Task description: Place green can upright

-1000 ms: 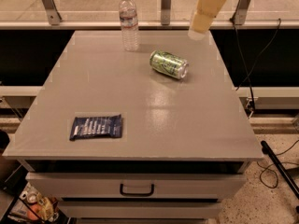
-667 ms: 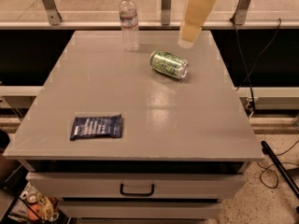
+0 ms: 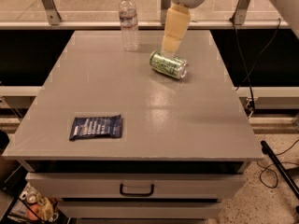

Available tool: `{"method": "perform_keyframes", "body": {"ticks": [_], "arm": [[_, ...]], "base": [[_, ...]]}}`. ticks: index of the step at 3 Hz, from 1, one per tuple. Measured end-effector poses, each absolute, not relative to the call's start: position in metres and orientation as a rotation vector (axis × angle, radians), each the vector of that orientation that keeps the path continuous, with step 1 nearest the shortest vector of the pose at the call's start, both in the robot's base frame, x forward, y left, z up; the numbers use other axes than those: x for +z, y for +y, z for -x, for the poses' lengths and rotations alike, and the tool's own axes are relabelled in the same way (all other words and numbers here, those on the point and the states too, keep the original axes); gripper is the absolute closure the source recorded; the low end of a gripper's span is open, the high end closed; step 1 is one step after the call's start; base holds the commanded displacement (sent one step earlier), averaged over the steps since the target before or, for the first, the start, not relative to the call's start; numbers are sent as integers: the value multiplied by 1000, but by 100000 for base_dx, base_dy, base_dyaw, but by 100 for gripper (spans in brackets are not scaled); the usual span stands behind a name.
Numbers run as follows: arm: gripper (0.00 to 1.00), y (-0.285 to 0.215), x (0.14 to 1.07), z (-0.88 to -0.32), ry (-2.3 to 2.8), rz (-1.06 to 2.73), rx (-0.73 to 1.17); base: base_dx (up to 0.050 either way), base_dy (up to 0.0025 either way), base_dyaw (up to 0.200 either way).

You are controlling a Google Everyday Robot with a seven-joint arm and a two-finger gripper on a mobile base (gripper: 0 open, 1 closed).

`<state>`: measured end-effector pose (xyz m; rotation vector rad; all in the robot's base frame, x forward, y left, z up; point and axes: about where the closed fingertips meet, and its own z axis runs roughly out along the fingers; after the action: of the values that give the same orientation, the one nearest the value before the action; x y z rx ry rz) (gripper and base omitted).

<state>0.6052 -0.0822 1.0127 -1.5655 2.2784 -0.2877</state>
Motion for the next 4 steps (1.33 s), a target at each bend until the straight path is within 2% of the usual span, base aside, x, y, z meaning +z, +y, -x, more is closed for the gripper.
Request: {"method": "perform_keyframes", "body": {"ticks": [3, 4], "arm": [[0, -92, 976, -643, 2362, 1473, -151], [0, -68, 945, -647, 2415, 1475, -97]], "base": [[0, 0, 0], [0, 0, 0]]}}
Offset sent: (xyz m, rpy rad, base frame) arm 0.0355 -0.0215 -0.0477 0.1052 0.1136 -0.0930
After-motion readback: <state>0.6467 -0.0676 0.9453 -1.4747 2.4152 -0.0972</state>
